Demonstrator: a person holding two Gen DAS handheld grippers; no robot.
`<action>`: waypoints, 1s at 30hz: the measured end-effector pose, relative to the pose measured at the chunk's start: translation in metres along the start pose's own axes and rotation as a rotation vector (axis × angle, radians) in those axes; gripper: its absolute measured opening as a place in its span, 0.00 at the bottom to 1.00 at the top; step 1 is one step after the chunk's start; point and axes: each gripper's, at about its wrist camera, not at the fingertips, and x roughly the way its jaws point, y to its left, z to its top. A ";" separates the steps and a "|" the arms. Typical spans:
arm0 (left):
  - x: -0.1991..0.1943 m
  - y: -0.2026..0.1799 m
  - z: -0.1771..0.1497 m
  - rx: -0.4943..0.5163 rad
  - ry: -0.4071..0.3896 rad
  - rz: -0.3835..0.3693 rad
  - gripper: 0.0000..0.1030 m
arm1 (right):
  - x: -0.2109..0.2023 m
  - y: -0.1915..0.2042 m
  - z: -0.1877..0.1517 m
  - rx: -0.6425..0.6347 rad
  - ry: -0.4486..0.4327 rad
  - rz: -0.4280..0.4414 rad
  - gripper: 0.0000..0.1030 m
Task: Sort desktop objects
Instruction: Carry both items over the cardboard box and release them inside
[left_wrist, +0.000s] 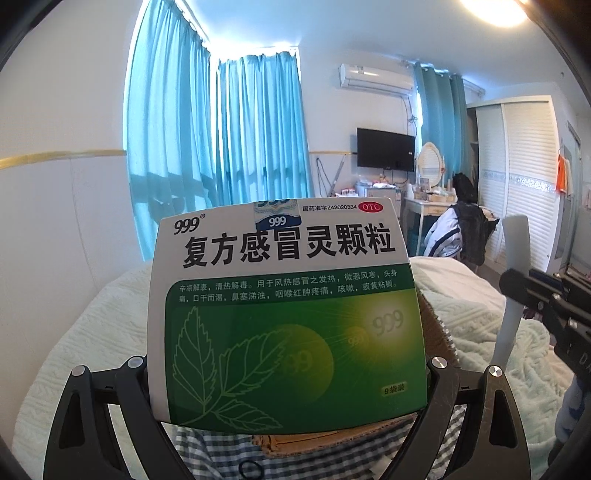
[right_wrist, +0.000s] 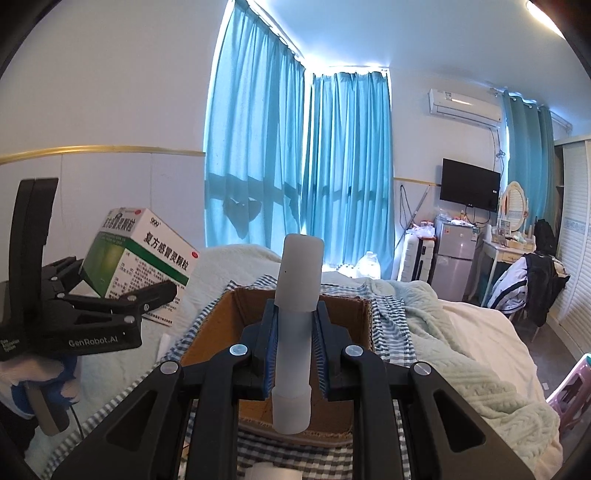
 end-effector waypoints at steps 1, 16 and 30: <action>0.006 -0.001 -0.003 -0.001 0.008 -0.003 0.91 | 0.006 -0.002 -0.001 0.002 0.004 0.002 0.17; 0.094 -0.004 -0.040 -0.046 0.114 -0.033 0.91 | 0.098 -0.029 -0.053 0.033 0.157 0.031 0.17; 0.124 -0.018 -0.062 0.003 0.204 -0.025 0.98 | 0.155 -0.051 -0.099 0.104 0.268 0.011 0.42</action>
